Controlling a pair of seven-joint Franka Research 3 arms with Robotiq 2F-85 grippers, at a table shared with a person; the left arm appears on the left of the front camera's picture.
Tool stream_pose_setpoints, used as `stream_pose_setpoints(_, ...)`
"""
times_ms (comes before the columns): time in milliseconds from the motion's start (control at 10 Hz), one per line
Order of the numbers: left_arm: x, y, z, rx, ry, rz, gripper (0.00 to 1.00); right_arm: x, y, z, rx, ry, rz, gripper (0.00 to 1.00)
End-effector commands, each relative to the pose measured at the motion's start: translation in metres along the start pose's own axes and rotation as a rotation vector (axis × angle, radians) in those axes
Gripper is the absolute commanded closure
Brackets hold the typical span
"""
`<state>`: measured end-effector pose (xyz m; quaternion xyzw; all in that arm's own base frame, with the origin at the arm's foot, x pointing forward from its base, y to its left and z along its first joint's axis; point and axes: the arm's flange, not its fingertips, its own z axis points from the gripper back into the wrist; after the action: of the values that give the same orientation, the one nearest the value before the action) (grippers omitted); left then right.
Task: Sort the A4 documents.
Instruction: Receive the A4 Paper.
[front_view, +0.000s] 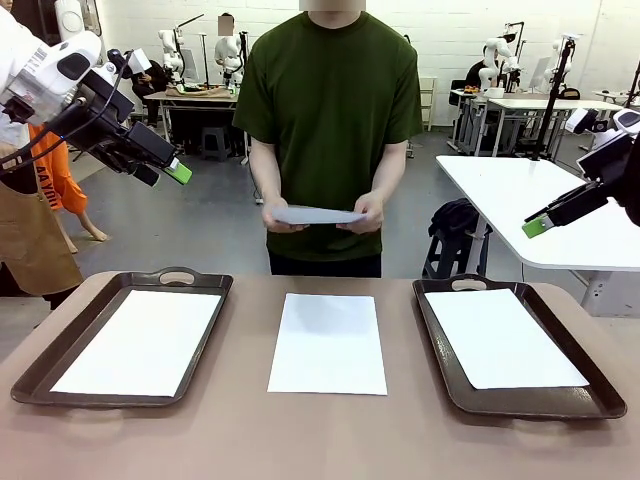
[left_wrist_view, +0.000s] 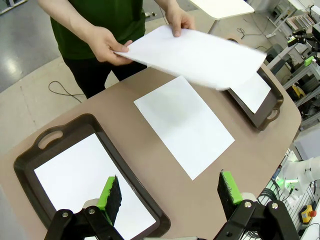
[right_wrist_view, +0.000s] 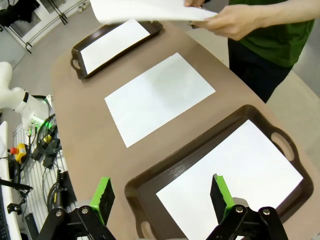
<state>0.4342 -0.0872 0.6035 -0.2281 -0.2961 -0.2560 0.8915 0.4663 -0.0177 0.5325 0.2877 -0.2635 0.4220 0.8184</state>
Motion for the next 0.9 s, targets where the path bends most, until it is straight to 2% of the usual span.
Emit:
stream_pose_setpoints(0,-0.0004,0.0012,0.0003,-0.005,-0.006,-0.012,0.0,0.0009,0.0007,-0.0004,0.002,0.001,0.003,0.0)
stream_pose_setpoints(800,-0.0004,0.0012,0.0003,-0.005,-0.006,-0.012,0.0,0.0009,0.0007,-0.0004,0.002,0.001,0.003,0.0)
